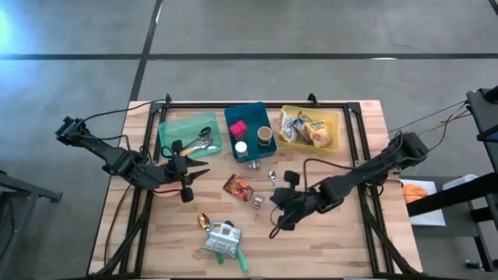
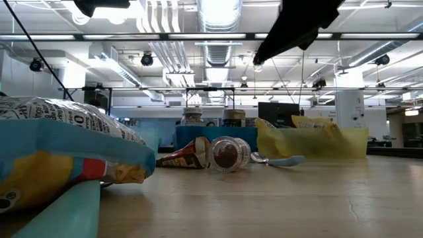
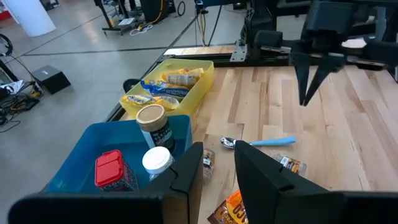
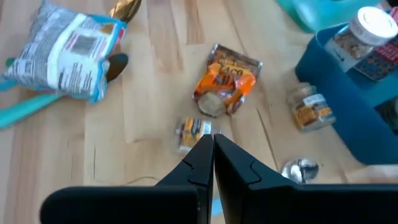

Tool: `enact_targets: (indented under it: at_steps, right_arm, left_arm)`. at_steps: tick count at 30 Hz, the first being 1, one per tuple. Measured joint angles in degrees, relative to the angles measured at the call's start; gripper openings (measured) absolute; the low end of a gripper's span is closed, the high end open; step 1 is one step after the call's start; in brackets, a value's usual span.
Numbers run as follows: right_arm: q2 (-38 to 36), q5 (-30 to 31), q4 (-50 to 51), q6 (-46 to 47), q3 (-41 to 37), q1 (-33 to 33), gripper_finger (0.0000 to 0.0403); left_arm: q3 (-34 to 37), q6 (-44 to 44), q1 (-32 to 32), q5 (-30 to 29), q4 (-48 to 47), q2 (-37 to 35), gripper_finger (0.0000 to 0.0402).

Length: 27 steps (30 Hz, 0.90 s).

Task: Pick & Place Food Item
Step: Put the bottom brown seasoning bottle into the blue bin

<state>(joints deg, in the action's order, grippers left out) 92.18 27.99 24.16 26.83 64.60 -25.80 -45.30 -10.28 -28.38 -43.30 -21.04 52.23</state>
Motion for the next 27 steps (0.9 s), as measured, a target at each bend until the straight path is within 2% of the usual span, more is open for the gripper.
enact_targets:
  at_steps: [5,9,13,16,22,27]
  right_arm:
    - [3.05,-3.02,0.42,1.9,2.74,-0.1,0.0044]
    - [5.33,-6.09,-0.72,6.13,4.71,-0.15,0.0107]
    - [7.53,-7.93,-0.18,3.98,6.43,-0.35,0.017]
    - [8.9,-7.83,-0.13,1.78,7.53,-0.5,0.0201]
    - [12.97,-6.97,1.9,-4.3,10.1,-0.37,0.0221]
    - [17.49,-7.13,6.64,-18.79,13.18,-0.69,0.0221]
  left_arm:
    - [0.0,0.0,0.02,-0.01,-0.04,0.02,0.0094]
    - [0.0,-0.02,0.02,0.01,-0.02,0.02,0.0094]
    - [0.0,-0.02,0.02,-0.01,-0.05,0.02,0.0094]
    - [0.0,-0.02,0.02,-0.01,-0.08,0.02,0.0094]
    - [0.0,-0.04,0.02,0.01,-0.09,0.04,0.0094]
    - [0.02,-0.07,0.02,0.0,-0.23,0.04,0.0094]
